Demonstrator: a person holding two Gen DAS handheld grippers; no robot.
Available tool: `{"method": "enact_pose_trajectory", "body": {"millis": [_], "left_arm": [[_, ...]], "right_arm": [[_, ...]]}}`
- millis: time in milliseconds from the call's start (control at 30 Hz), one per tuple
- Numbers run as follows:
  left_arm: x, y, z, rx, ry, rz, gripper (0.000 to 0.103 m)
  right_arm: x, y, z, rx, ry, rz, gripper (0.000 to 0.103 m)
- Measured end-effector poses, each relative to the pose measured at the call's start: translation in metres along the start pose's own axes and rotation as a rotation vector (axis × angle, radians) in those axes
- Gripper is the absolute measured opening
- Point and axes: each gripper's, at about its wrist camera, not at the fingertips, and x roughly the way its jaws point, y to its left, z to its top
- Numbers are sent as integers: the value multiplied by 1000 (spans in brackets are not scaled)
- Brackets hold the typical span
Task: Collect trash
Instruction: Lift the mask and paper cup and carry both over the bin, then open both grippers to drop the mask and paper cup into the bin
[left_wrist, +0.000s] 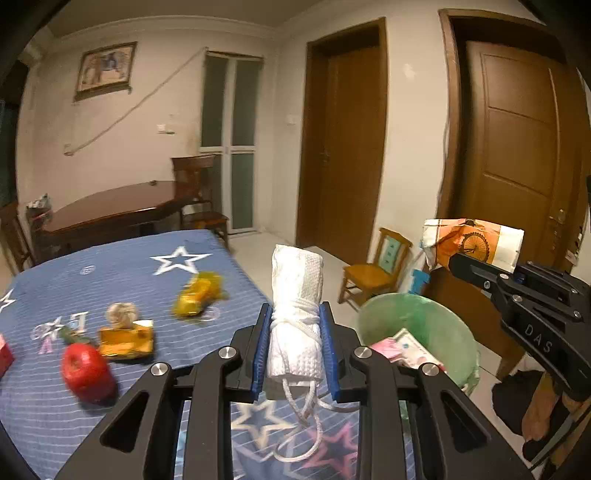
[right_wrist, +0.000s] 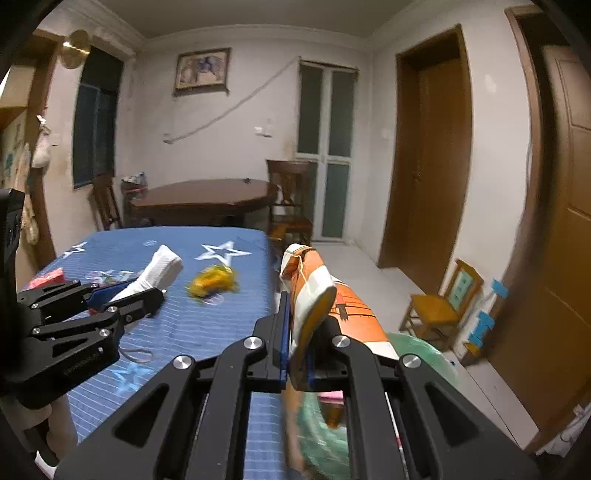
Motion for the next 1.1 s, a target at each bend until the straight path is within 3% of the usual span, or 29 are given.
{"method": "enact_pose_trajectory", "body": {"millis": [333, 633, 1100], "left_arm": [[70, -70, 15, 68, 83, -137, 27], [162, -113, 5, 109, 266, -263, 27], [249, -147, -26, 171, 393, -246, 27]], "right_arm": [[23, -79, -16, 77, 138, -55, 5], [68, -133, -47, 171, 319, -20, 5], [114, -169, -83, 219, 468, 12, 5]]}}
